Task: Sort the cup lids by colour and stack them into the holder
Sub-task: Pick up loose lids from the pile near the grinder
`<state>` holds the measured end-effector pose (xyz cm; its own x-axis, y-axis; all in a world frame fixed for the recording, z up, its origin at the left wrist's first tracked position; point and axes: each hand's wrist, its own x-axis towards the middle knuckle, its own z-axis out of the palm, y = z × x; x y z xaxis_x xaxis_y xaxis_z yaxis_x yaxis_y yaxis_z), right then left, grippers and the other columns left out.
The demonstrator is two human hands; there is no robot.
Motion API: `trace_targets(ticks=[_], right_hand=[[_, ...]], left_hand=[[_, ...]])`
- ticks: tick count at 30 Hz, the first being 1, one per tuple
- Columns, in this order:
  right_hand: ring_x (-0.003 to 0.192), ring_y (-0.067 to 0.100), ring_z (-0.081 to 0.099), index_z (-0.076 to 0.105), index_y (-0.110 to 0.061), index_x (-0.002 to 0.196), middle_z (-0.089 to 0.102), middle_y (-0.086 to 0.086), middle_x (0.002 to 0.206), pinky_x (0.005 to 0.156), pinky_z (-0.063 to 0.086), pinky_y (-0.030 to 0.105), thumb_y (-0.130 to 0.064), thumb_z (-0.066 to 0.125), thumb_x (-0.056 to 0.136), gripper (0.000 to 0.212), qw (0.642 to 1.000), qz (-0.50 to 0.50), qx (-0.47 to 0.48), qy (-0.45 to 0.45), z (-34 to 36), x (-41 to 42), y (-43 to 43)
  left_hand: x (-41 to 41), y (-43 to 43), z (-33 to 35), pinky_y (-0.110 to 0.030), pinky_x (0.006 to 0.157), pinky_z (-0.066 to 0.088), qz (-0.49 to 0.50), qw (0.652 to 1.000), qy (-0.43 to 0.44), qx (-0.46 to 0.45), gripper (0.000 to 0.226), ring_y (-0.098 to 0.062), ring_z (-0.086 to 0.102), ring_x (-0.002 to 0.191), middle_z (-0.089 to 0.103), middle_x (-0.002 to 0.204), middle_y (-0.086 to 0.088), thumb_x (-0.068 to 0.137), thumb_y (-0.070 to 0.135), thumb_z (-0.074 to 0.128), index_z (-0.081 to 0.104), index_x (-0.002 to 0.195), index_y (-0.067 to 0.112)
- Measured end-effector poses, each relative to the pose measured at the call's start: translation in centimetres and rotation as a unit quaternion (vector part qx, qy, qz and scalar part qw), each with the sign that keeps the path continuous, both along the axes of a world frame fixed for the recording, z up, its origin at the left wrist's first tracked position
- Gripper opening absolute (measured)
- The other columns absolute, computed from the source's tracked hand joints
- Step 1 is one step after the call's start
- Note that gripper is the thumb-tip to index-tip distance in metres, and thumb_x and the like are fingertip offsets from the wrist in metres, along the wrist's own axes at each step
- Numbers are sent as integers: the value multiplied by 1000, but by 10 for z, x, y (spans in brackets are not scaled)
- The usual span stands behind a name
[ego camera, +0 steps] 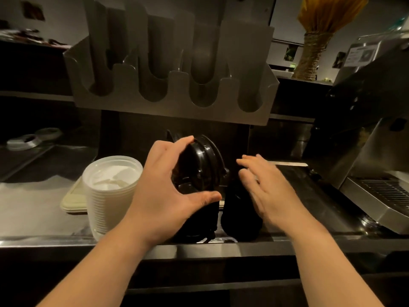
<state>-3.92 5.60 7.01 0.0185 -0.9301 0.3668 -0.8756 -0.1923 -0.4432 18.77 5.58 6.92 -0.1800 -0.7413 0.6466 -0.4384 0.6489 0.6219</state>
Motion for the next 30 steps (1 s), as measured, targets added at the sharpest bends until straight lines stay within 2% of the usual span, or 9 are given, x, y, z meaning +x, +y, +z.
trace_targets(ticks=[2, 4, 8, 12, 15, 17, 20, 24, 30], right_hand=[[120, -7, 54, 64, -35, 122, 66, -21, 119, 103, 47, 28, -60, 30, 97, 50, 979, 46, -56, -189, 17, 16, 20], [101, 0, 66, 72, -29, 105, 74, -13, 100, 85, 55, 21, -66, 34, 92, 54, 945, 127, -40, -298, 35, 34, 39], [93, 9, 72, 75, -25, 100, 76, -6, 92, 86, 59, 36, -28, 67, 94, 11, 951, 134, -6, -277, 53, 53, 45], [86, 10, 74, 72, -21, 99, 77, -2, 87, 83, 59, 37, -16, 65, 95, 9, 951, 88, -12, -296, 58, 51, 32], [83, 1, 71, 68, -27, 97, 74, -6, 85, 81, 58, 30, -15, 67, 94, 12, 961, 23, -85, -263, 52, 38, 15], [81, -7, 65, 66, -35, 92, 69, -13, 83, 77, 53, 22, -15, 69, 93, 20, 979, 32, -69, -187, 41, 36, 8], [84, -5, 62, 67, -37, 92, 67, -19, 87, 77, 49, 20, -13, 68, 94, 25, 995, 72, -15, -65, 22, 38, 1], [102, 1, 61, 72, -34, 108, 69, -16, 106, 92, 50, 23, -11, 66, 95, 28, 996, 86, 8, 31, 14, 46, 0], [115, 7, 58, 67, -34, 123, 65, -14, 119, 102, 50, 29, -11, 61, 97, 35, 986, 108, 51, 119, 13, 52, 8]], left_hand=[[-1, 1, 2, -7, 95, 40, 1, 1000, -21, -12, 98, 4, 45, 114, 41, 116, 23, 58, 49, 88, 43, 144, 33], [-3, -1, 3, -8, 95, 40, 5, 998, -57, -38, 100, 1, 44, 110, 39, 115, 19, 61, 39, 92, 43, 146, 26], [0, -4, 8, -16, 96, 46, 5, 989, -106, -102, 99, -1, 43, 105, 37, 118, 15, 66, 28, 92, 41, 150, 15], [16, -6, 19, -11, 98, 42, 2, 994, -74, -81, 97, 2, 44, 106, 37, 115, 17, 70, 21, 89, 38, 152, 18], [37, -8, 23, -12, 92, 44, 77, 987, 4, -144, 63, 0, 50, 98, 50, 112, 7, 83, 10, 77, 52, 141, 12], [49, -9, 23, -18, 89, 49, 113, 979, 55, -163, 47, -9, 56, 101, 55, 112, 3, 89, 5, 70, 57, 134, 11], [54, -6, 21, -14, 90, 49, 110, 976, 89, -163, 53, -7, 60, 105, 59, 117, 4, 90, 4, 70, 51, 138, 14], [55, -4, 16, -9, 88, 46, 125, 977, 107, -139, 60, -1, 61, 98, 60, 110, 6, 88, 9, 72, 45, 142, 15], [52, -6, 6, -13, 90, 49, 137, 975, 98, -148, 35, -8, 62, 96, 64, 106, 7, 90, 10, 70, 62, 124, 10]])
